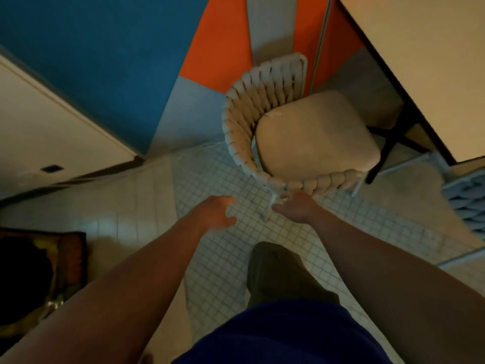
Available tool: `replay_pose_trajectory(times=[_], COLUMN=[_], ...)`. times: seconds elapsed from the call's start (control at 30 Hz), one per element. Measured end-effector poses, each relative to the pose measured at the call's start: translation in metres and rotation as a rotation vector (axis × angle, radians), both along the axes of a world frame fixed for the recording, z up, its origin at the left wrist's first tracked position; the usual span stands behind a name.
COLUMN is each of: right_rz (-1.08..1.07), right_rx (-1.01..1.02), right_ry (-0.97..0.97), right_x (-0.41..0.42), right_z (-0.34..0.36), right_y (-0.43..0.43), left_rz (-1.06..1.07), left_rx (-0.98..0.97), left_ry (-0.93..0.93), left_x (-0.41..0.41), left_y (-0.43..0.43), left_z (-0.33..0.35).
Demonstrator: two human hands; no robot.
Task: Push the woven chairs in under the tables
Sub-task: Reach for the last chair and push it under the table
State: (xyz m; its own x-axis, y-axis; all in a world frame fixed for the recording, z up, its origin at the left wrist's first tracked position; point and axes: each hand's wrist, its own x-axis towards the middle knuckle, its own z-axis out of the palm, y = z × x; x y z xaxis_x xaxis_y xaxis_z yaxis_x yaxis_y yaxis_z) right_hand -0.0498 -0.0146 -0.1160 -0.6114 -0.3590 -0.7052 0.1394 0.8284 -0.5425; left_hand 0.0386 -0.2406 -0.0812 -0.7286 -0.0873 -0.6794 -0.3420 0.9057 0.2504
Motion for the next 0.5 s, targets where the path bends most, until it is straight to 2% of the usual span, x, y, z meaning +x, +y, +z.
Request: replay_pose_trajectory(times=[0.2, 0.33, 0.5], right_rz=[-0.288, -0.48, -0.586], right_rx=[-0.063, -0.107, -0.106], right_ry=[-0.037, -0.15, -0.167], right_x=[-0.023, -0.04, -0.061], right_z=[-0.024, -0.045, -0.046], right_y=[-0.06, -0.106, -0.155], left_rz=[-0.204, -0.317, -0.47], left_rx=[-0.026, -0.041, -0.029], left_ry=[-0.027, -0.022, -0.045], left_x=[-0.085, -0.155, -0.226], left_y=[-0.064, -0.096, -0.122], left_z=[-0.007, -0.015, -0.018])
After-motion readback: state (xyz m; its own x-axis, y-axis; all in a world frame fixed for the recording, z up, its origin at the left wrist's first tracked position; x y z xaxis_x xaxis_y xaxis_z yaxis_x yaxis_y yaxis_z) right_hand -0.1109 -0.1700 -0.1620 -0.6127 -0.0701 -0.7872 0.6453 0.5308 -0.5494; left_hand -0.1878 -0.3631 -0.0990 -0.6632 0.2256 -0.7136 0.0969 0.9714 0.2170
